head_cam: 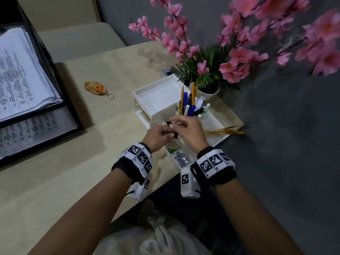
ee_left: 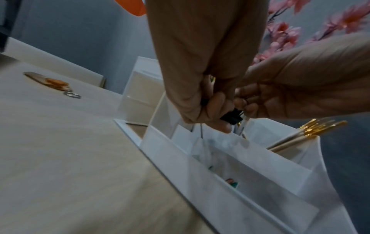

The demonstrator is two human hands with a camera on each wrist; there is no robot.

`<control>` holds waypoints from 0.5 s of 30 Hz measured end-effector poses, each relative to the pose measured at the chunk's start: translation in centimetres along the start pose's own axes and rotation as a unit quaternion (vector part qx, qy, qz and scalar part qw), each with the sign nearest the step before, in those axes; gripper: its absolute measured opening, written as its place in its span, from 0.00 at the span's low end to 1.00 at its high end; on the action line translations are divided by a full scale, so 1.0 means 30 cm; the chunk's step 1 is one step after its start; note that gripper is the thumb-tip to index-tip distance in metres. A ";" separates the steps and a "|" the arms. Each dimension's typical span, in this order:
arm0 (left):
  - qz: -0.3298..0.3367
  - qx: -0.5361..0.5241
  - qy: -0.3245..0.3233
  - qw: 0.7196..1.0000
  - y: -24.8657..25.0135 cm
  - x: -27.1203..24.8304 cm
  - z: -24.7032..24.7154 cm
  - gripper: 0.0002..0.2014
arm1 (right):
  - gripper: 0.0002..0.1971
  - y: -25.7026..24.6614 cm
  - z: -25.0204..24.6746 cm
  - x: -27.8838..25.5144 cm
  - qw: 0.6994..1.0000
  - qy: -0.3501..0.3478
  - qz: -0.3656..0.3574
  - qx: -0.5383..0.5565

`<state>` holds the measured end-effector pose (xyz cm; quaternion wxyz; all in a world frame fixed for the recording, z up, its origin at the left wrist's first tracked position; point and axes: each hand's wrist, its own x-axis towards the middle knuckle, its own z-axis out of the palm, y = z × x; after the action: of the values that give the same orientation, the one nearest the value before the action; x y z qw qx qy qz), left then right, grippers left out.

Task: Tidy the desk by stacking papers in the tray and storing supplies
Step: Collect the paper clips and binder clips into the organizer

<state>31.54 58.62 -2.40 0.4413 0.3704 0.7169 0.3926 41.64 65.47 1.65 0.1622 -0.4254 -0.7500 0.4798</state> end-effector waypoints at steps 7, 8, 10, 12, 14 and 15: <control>-0.042 -0.047 -0.053 0.997 0.081 0.063 0.066 0.20 | 0.04 0.089 -0.120 -0.029 0.987 0.119 0.023 -0.108; -0.031 -0.046 -0.044 0.997 0.087 0.072 0.080 0.19 | 0.04 0.102 -0.126 -0.040 0.984 0.121 0.030 -0.128; -0.005 -0.028 -0.018 0.999 0.097 0.082 0.112 0.12 | 0.06 0.119 -0.130 -0.061 0.977 0.110 0.044 -0.178; 0.010 0.011 0.004 1.000 0.098 0.100 0.140 0.06 | 0.07 0.127 -0.130 -0.071 0.967 0.103 0.051 -0.225; 0.024 0.112 0.011 0.993 0.093 0.117 0.161 0.05 | 0.08 0.129 -0.129 -0.077 0.958 0.101 0.058 -0.263; 0.038 0.186 0.010 0.982 0.093 0.125 0.167 0.04 | 0.08 0.132 -0.128 -0.076 0.953 0.098 0.060 -0.279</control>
<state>35.41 64.24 -2.71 0.3423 0.4693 0.7672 0.2721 47.39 66.59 0.49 0.0806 -0.5427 -0.8075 0.2165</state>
